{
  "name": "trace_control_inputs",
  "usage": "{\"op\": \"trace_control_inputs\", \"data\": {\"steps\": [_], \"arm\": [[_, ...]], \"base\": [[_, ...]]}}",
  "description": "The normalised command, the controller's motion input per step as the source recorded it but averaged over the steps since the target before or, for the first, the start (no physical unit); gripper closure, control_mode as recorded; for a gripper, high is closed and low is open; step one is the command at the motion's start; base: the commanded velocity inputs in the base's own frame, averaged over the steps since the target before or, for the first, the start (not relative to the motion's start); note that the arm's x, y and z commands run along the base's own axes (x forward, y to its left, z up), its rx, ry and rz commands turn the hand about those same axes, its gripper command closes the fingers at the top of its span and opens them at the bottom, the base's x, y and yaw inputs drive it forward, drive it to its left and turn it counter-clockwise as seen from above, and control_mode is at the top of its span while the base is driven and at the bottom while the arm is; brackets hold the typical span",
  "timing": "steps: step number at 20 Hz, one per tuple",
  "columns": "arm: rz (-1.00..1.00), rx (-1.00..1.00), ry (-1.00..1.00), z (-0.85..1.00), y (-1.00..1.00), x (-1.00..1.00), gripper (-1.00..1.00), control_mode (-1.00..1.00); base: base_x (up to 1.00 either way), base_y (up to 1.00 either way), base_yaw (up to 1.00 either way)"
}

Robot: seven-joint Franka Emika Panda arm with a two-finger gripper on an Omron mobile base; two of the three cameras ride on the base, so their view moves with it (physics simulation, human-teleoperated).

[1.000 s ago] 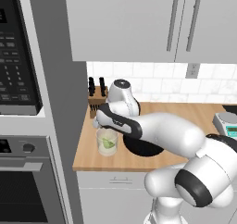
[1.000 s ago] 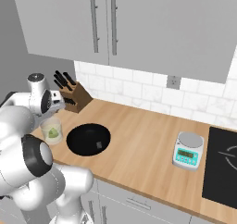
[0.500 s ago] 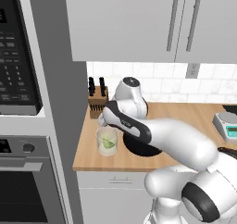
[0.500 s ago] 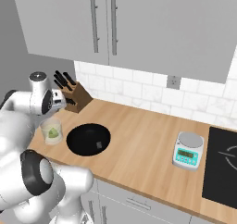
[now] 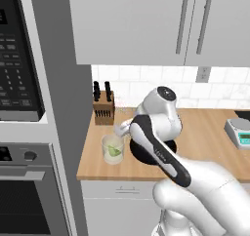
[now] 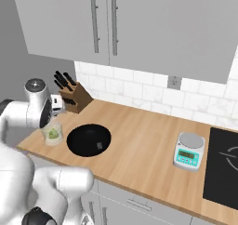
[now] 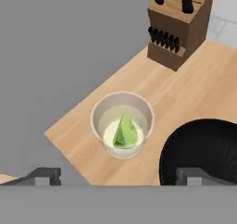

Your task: Grab a lemon wedge from the fridge and one ice cube from the ice bowl, and put them in the glass of lemonade.

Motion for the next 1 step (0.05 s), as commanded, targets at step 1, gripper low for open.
{"op": "trace_control_inputs", "data": {"steps": [1], "arm": [[-0.17, 0.02, -0.14, 0.43, -0.68, -1.0, -1.0, -1.0]], "base": [[0.0, 0.0, 0.0]]}}
